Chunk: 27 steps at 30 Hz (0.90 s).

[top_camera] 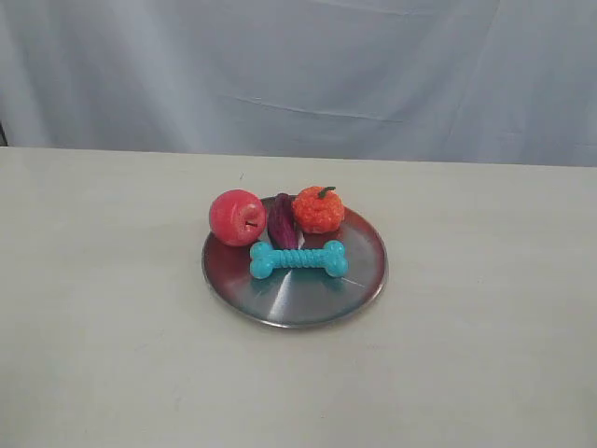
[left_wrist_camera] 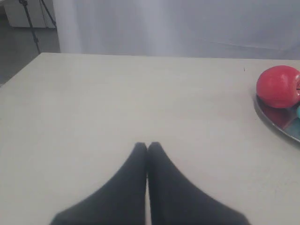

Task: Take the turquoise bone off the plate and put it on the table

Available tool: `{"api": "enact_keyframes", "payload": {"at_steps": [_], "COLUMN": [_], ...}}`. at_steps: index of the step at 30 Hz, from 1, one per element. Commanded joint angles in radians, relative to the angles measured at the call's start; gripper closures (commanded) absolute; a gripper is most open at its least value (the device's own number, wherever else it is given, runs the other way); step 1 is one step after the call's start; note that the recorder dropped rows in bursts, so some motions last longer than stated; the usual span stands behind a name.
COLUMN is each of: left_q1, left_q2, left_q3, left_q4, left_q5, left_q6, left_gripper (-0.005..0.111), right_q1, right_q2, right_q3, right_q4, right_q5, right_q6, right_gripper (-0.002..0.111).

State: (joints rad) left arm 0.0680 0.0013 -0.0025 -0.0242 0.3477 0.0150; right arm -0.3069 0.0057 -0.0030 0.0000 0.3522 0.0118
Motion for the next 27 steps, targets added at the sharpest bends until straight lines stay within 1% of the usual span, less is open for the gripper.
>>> {"api": "enact_keyframes", "payload": {"at_steps": [1,13,17,23,27], "left_q1": [-0.008,-0.008,-0.008,-0.008,-0.008], "left_q2": [-0.001,-0.001,-0.001,-0.001,-0.001], "left_q3": [0.003,0.003,0.003,0.003,0.003], "left_q4": [-0.001,-0.001,-0.001,-0.001,-0.001], "left_q5": [-0.005,-0.005,-0.005,-0.005,-0.005], "left_q6": [-0.004,-0.004,-0.004,-0.004,-0.004], "left_gripper": [0.107,0.107,0.107,0.107,0.107], "right_q1": [-0.003,-0.003,-0.003,-0.003,-0.003], "right_q2": [-0.006,-0.006,-0.006,-0.006,-0.006], "right_q3": [0.003,0.003,0.003,0.003,0.003], "right_q4": [0.0,-0.009,-0.009,-0.009,-0.009], "right_q5": [-0.005,-0.026,-0.117,-0.345,-0.464], "right_q6": [0.003,0.002,0.002,0.002,0.002], "right_gripper": [0.108,0.108,0.108,0.108,0.108]}}
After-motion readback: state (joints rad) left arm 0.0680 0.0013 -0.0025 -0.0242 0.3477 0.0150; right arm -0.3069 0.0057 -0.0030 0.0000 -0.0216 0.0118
